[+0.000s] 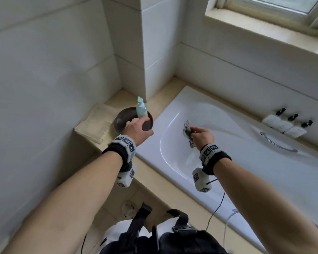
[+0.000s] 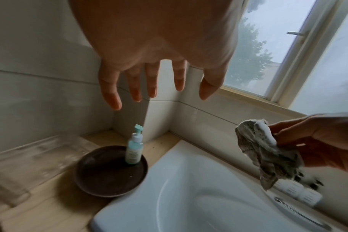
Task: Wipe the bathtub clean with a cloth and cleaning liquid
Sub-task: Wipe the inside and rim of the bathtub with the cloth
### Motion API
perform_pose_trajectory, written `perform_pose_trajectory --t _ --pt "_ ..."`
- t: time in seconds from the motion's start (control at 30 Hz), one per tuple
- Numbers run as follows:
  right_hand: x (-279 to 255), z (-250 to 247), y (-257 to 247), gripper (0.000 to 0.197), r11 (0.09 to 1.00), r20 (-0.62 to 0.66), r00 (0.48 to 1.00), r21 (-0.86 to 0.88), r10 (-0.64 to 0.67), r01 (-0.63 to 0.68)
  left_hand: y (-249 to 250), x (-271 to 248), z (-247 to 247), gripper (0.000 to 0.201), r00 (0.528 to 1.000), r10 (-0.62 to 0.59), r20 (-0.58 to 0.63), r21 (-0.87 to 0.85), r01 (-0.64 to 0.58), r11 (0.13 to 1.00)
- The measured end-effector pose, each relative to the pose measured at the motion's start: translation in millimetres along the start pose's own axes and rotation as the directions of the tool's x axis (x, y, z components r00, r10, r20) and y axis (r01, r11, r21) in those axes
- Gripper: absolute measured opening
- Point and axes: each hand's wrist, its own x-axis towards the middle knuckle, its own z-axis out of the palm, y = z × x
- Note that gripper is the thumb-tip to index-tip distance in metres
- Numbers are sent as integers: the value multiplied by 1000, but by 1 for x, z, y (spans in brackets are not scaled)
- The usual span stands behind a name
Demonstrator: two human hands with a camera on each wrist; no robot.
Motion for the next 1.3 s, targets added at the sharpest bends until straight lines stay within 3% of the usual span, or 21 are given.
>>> perform_pose_trajectory --t 0.27,0.47,0.77,0.97,1.3 --pt "-6 90 -52 45 998 123 991 -18 -58 61 -83 -7 -49 60 982 -174 -69 -26 172 985" --pt "4 170 -92 34 997 85 996 -66 -34 40 -151 29 -78 66 977 -200 -77 -7 201 980" --pt "31 266 -136 36 986 -30 998 -155 58 -62 -226 114 -108 47 983 -181 38 -1 181 983" --pt "67 298 -129 39 977 -56 988 -151 141 -148 -238 154 -96 33 983 -171 64 -26 173 985" --pt "165 363 -79 44 945 -1 960 -175 280 -276 -267 239 -49 39 966 -208 154 61 201 978"
